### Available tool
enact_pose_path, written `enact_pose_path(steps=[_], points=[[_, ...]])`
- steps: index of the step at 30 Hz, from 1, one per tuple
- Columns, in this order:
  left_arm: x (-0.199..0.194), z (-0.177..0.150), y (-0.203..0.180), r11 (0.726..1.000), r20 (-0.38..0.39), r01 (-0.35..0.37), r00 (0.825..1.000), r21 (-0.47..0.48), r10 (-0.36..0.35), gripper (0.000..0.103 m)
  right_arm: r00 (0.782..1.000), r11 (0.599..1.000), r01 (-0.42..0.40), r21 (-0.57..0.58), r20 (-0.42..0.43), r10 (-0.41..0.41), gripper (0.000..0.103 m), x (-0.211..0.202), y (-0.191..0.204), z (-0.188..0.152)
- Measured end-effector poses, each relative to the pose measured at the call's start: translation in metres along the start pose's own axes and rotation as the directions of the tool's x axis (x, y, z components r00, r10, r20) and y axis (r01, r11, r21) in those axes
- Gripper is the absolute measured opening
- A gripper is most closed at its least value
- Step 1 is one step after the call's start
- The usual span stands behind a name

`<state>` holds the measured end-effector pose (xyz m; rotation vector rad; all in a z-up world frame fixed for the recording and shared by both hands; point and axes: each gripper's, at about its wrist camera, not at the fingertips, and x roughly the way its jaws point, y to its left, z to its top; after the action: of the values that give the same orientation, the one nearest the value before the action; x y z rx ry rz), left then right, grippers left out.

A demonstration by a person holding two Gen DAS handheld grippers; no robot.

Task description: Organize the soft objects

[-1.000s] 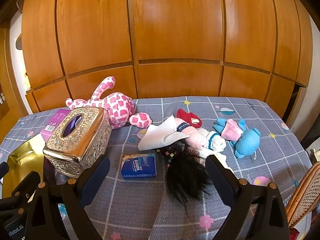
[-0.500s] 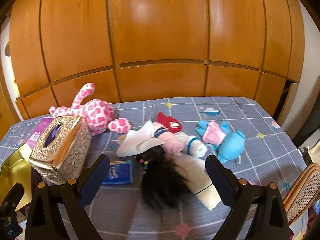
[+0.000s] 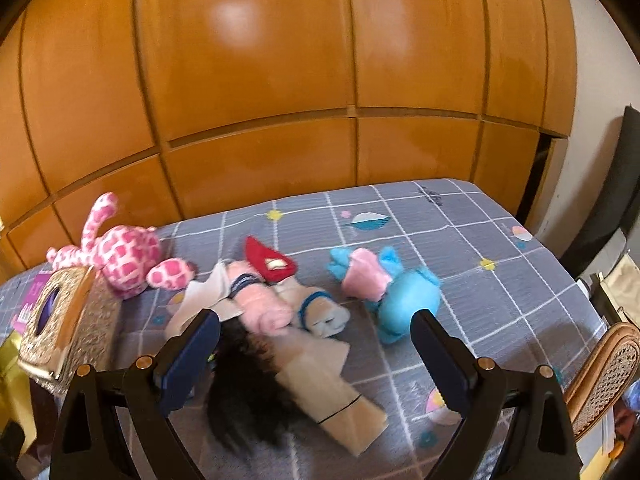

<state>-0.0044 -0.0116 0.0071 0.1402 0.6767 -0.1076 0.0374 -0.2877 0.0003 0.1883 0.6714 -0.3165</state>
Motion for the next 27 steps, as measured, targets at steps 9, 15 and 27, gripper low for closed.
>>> enact_pose_path(steps=[9, 15, 27], points=[[0.01, 0.009, -0.022, 0.996, -0.036, 0.076, 0.997, 0.044, -0.074, 0.103, 1.0, 0.995, 0.004, 0.1, 0.0, -0.004, 0.098, 0.032, -0.031, 0.009], [0.02, 0.012, -0.038, 0.991, -0.069, 0.118, 0.991, 0.06, -0.113, 0.103, 0.999, 0.983, -0.041, 0.182, 0.0, 0.042, 0.098, 0.033, -0.043, 0.011], [0.048, 0.031, -0.059, 0.962, -0.145, 0.273, 0.952, 0.011, -0.268, 0.102, 0.995, 0.943, -0.096, 0.318, 0.004, 0.1, 0.098, 0.035, -0.067, 0.01]])
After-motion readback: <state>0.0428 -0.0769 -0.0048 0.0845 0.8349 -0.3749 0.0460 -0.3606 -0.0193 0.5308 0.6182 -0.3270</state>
